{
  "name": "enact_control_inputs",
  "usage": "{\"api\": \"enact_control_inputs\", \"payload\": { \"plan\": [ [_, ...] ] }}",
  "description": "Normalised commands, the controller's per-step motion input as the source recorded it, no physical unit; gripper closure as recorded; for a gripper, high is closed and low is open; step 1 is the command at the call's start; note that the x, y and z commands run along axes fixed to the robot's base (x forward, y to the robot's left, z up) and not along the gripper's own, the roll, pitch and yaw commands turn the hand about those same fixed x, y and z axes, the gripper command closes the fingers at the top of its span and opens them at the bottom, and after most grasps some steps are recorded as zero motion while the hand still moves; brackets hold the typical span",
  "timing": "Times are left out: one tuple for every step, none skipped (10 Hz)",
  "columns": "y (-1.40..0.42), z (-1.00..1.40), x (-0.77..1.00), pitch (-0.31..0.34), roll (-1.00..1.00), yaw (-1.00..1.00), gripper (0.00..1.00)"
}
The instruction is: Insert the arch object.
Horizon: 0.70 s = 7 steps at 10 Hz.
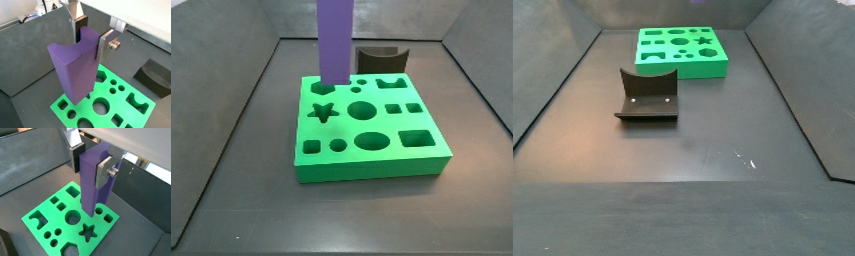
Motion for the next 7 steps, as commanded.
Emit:
{"api": "enact_control_inputs", "payload": {
  "plan": [
    [0.00, 0.00, -0.09, 0.000, 0.00, -0.76, 1.00],
    [0.00, 0.00, 0.00, -0.039, 0.00, -1.00, 1.00],
    [0.00, 0.00, 0.00, -0.027, 0.00, -1.00, 1.00],
    [0.00, -0.03, 0.00, -0.001, 0.00, -1.00, 1.00],
    [0.00, -0.03, 0.00, -0.003, 0.00, -1.00, 1.00],
    [0.00, -0.03, 0.00, -0.001, 0.00, -1.00, 1.00],
    [0.00, -0.04, 0.00, 0.000, 0.00, -1.00, 1.00]
  ]
}}
